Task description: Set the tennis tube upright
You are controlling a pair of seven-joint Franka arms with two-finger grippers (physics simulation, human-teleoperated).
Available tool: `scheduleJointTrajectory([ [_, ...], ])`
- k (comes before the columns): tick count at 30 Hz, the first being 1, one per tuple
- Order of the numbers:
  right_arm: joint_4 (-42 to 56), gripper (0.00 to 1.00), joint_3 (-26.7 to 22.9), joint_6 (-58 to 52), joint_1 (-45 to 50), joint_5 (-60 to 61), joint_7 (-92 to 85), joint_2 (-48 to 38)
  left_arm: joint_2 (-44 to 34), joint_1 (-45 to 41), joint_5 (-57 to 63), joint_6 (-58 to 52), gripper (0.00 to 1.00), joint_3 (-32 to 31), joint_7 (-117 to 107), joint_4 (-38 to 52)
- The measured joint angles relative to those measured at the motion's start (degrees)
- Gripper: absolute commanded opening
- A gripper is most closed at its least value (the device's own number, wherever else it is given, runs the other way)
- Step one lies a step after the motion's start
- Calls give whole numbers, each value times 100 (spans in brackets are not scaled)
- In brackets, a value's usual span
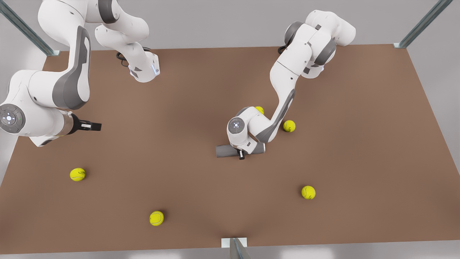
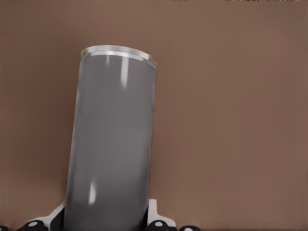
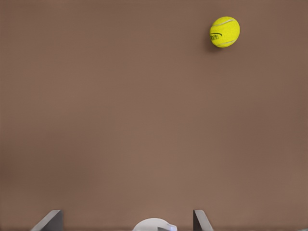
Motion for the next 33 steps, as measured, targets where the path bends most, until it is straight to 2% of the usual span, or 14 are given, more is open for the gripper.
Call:
scheduleJointTrajectory([
  [15, 3, 100, 0, 0, 0, 10, 43, 1, 117, 3, -50, 172, 79, 0, -39, -4],
  [19, 2, 100, 0, 0, 0, 8, 49, 1, -292, 66, -49, -64, 79, 22, -4, 3],
  [23, 1, 100, 0, 0, 0, 7, 54, 1, -1036, 163, 127, -1333, 79, 694, 286, 124],
  [26, 1, 100, 0, 0, 0, 14, 57, 1, -1306, 161, 1100, -2586, 79, 1109, 636, 208],
  [29, 1, 100, 0, 0, -1, 16, 60, 1, -1190, 130, 2450, -3735, 79, 1261, 1074, 169],
  [33, -4, 100, 0, 1, -9, 15, 63, 9, -573, 43, 3847, -4930, 78, 1279, 1665, 69],
])
